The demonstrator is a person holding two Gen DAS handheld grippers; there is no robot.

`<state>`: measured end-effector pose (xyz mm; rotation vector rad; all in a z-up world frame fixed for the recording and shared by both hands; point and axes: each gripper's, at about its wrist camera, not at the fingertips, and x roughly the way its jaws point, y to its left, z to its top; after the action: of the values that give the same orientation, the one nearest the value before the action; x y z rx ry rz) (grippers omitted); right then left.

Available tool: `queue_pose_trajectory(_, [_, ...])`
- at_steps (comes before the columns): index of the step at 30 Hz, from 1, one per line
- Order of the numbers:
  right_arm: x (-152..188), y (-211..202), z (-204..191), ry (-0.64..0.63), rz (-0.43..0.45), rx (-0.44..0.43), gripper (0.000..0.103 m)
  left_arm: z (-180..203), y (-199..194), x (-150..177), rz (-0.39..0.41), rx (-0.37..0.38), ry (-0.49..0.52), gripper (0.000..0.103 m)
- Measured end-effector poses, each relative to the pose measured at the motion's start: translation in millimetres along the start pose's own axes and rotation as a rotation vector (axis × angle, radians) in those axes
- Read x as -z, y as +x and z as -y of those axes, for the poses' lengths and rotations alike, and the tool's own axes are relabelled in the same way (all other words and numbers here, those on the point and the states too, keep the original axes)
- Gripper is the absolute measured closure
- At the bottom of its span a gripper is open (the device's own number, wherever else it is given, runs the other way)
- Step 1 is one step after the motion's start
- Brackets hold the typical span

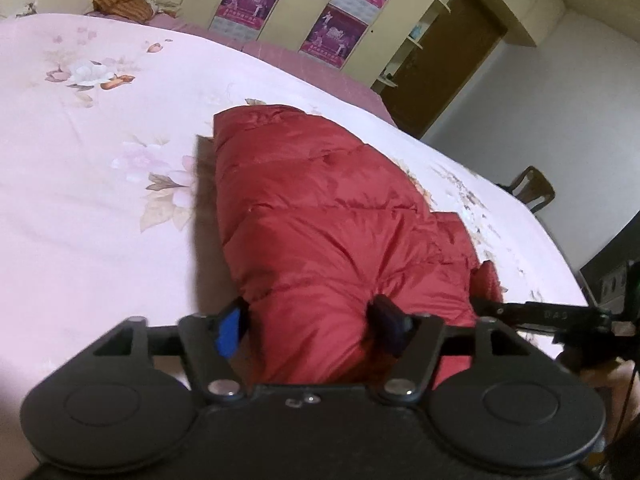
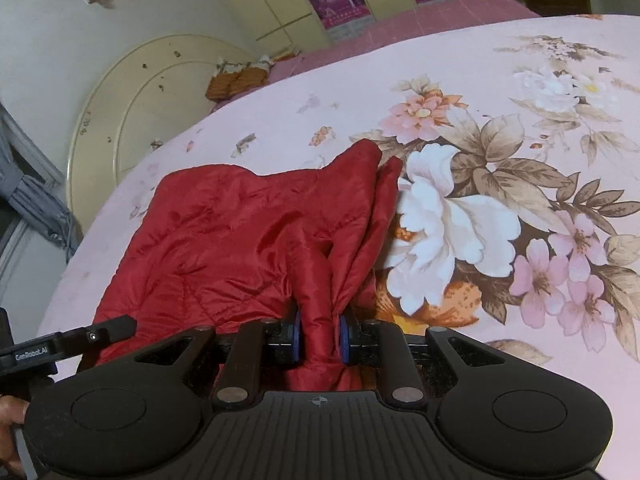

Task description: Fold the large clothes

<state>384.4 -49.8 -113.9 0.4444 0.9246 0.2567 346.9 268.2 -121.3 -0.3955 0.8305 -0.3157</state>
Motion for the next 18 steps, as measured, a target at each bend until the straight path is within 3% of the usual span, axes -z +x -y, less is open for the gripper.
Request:
queue_pose_trajectory(3, [-3, -14, 2, -0.008, -0.002, 0.005, 0.079, -12, -16, -5, 0.011, -0.018, 0.027, 0.027])
queue_pose_trajectory(4, [-5, -26, 0, -0.011, 0.027, 0.035, 0.062, -18, -26, -8, 0.032, -0.037, 0.036, 0.028])
queue_pose_trajectory(5, [-6, -41, -2, -0.019, 0.080, 0.063, 0.055, -19, -35, -11, 0.061, -0.055, 0.054, 0.029])
queue_pose_trajectory(9, [-18, -63, -20, -0.097, 0.183, 0.049, 0.057, -5, -40, -29, 0.131, -0.012, 0.132, 0.043])
queue_pose_trajectory(11, [-26, -49, -42, -0.194, 0.173, 0.030, 0.083, 14, -21, -41, 0.132, -0.017, 0.208, 0.047])
queue_pose_trajectory(14, [-41, -17, -74, -0.325, 0.167, -0.011, 0.083, 28, 7, -61, 0.140, -0.011, 0.245, 0.047])
queue_pose_trajectory(18, [-58, 30, -92, -0.365, 0.122, -0.013, 0.083, 34, 45, -78, 0.091, -0.016, 0.257, 0.048])
